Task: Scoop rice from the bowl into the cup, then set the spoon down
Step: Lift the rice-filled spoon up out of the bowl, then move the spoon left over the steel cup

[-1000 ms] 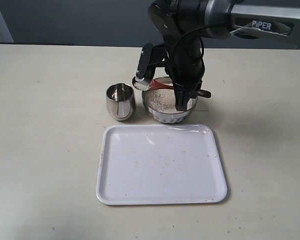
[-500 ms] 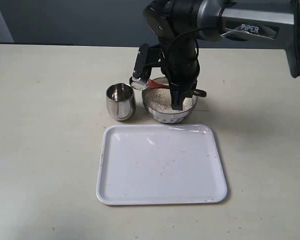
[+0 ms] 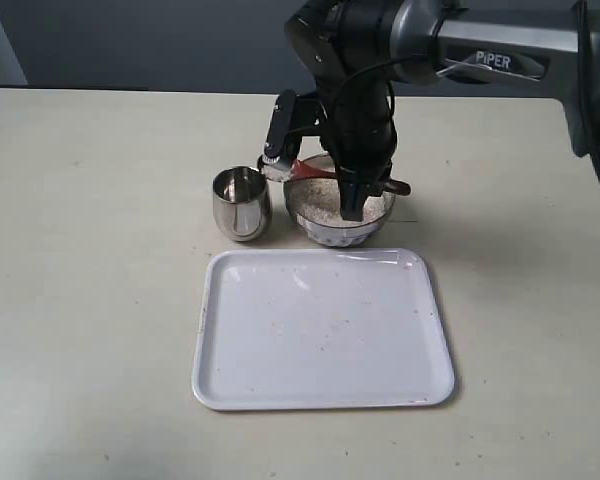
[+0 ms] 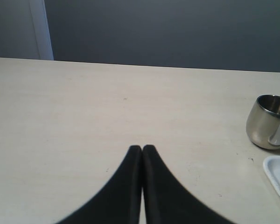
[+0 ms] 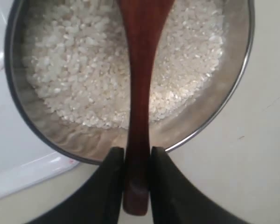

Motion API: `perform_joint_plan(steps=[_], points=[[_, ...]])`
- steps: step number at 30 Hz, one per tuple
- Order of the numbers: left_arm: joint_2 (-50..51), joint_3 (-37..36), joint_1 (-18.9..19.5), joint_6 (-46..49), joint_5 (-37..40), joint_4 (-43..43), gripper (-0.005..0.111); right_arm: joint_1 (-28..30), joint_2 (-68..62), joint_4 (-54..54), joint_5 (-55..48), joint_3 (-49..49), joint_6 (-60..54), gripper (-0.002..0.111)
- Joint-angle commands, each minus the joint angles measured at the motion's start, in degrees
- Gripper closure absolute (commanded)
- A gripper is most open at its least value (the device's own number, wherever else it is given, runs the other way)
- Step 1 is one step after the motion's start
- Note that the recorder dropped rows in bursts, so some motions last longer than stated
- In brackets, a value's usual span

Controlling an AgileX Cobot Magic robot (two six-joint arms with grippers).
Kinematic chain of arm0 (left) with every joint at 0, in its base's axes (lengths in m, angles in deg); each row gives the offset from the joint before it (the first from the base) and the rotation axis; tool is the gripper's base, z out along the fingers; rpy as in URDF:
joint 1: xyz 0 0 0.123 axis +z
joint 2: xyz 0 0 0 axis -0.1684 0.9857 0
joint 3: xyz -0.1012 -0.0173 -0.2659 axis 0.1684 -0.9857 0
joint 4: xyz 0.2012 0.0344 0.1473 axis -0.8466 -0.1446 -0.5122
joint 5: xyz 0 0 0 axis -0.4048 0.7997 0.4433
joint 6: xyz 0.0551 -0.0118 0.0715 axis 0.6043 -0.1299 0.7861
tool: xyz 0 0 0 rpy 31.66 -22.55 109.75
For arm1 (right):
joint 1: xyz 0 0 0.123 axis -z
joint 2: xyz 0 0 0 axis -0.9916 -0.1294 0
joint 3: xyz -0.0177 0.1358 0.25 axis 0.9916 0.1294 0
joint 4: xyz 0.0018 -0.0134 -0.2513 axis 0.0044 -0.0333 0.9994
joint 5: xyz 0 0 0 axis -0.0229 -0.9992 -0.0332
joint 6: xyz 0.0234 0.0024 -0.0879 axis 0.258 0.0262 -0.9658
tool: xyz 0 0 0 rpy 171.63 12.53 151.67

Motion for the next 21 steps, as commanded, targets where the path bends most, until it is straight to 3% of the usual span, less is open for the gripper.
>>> perform_joint_plan(steps=[1,21], points=[[-0.3,0.2,-0.7,-0.4,-0.8,-0.1,0.106,0.2,0.2,-1.9,0.0,-3.3,-0.5,0.109],[-0.3,0.2,-0.7,-0.4,-0.8,-0.1,0.106,-1.5,-3.0,-3.7,0.0,-3.9,-1.5,0.109]])
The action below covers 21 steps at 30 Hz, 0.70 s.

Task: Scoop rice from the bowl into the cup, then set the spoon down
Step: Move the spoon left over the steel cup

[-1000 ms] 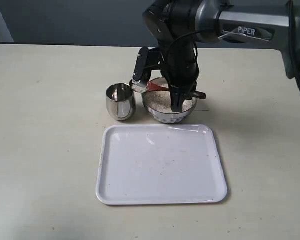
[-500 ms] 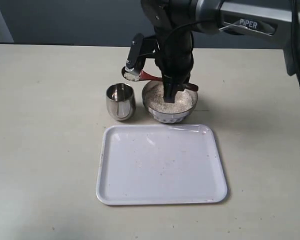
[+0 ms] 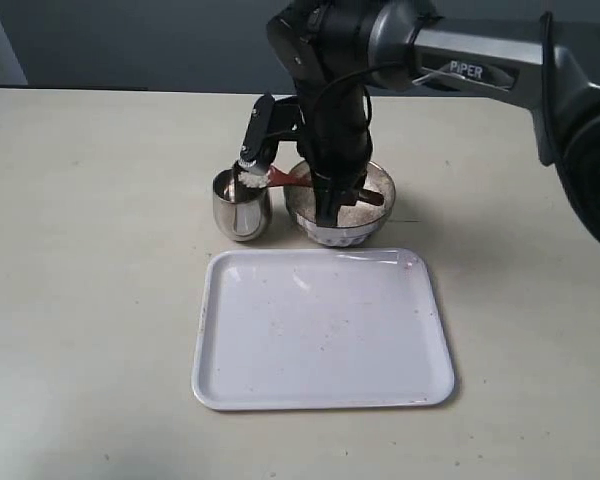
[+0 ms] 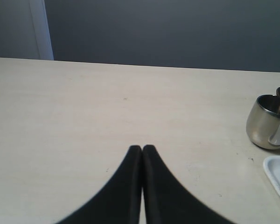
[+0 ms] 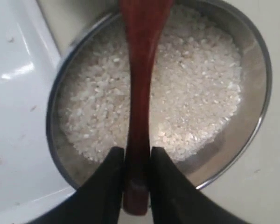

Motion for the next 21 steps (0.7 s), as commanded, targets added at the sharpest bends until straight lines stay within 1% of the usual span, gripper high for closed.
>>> perform_joint_plan(steps=[1,10,21], points=[[-0.3,0.2,-0.7,-0.4,-0.8,-0.1,0.106,-0.1,-0.1,0.6,-0.1,-0.6,-0.5,0.109],[-0.3,0.2,-0.7,-0.4,-0.8,-0.1,0.106,-0.1,-1.2,0.4,-0.1,-3.7,-0.5,0.109],[-0.3,0.2,-0.7,-0.4,-0.8,-0.1,0.106,-0.3,-1.7,2.4,-0.1,-3.7,-0.5,0.109]])
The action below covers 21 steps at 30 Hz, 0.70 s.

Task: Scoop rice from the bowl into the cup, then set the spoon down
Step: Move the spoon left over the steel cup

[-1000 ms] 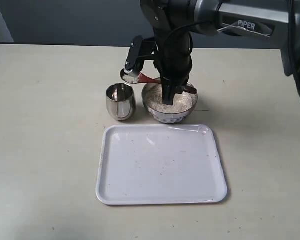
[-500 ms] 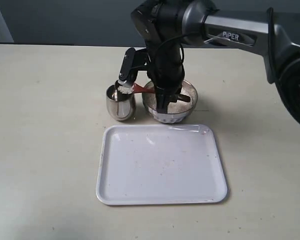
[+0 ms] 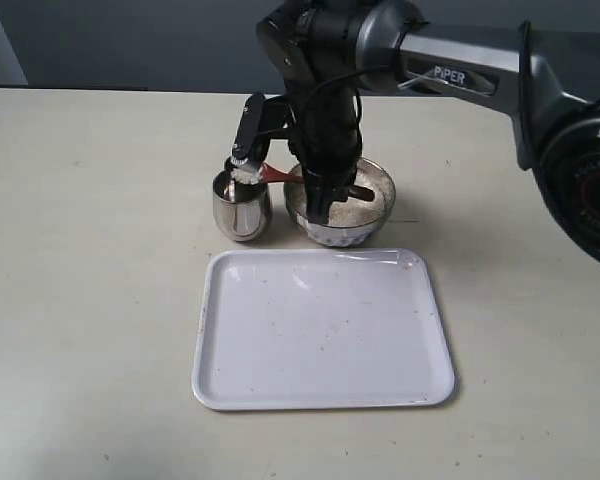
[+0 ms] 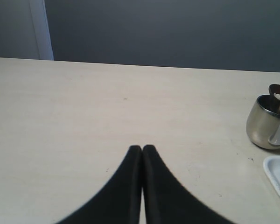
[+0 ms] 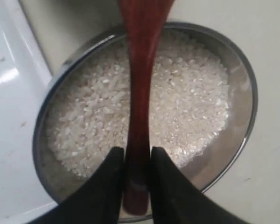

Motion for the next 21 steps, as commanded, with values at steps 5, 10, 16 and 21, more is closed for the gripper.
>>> perform_joint_plan(steps=[5,10,16,21], points=[[-0.3,0.2,-0.7,-0.4,-1.0,-0.1,0.106,-1.4,0.3,5.2,0.0,-0.4,0.4,0.109],[-0.3,0.2,-0.7,-0.4,-1.0,-0.1,0.106,-2.1,0.2,5.4,0.0,-0.4,0.4,0.109],[-0.3,0.2,-0.7,-0.4,-1.0,-0.1,0.106,-2.1,0.2,6.5,0.4,-0.4,0.4,0.109],[-0.3,0.2,-0.7,-0.4,-1.0,-0.1,0.106,-2.2,0.2,6.6,3.3,-0.4,0.4,0.109]])
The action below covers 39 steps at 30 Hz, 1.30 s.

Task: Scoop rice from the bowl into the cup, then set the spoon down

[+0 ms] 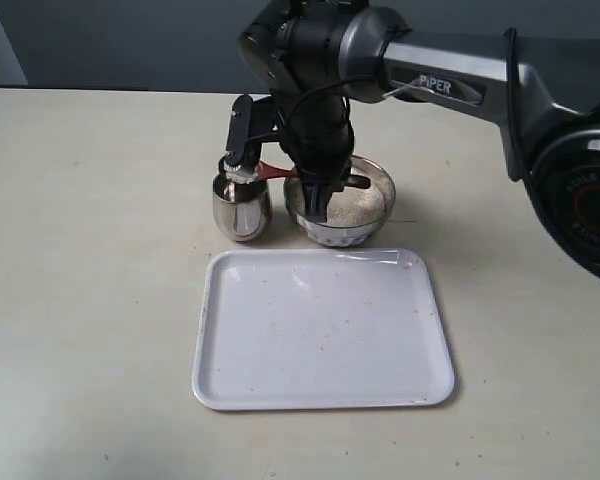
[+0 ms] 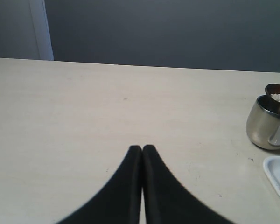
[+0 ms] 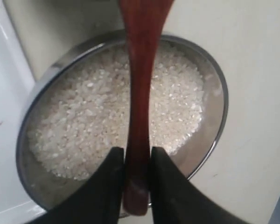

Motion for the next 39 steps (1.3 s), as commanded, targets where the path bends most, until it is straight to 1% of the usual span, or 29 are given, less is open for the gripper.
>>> perform_joint_plan(steps=[1,13,22,39], points=[[-0.3,0.2,-0.7,-0.4,-1.0,-0.1,0.106,-0.1,0.2,0.9,2.5,-0.4,0.2,0.109],[-0.3,0.2,-0.7,-0.4,-1.6,-0.1,0.106,-0.6,0.2,4.8,2.2,-0.4,3.1,0.109],[-0.3,0.2,-0.7,-0.4,-1.7,-0.1,0.106,-1.1,0.2,5.1,1.9,-0.4,4.0,0.109],[-0.3,0.2,-0.7,-0.4,-1.7,-0.1,0.106,-2.8,-3.4,9.3,0.6,-0.4,6.0,0.109]])
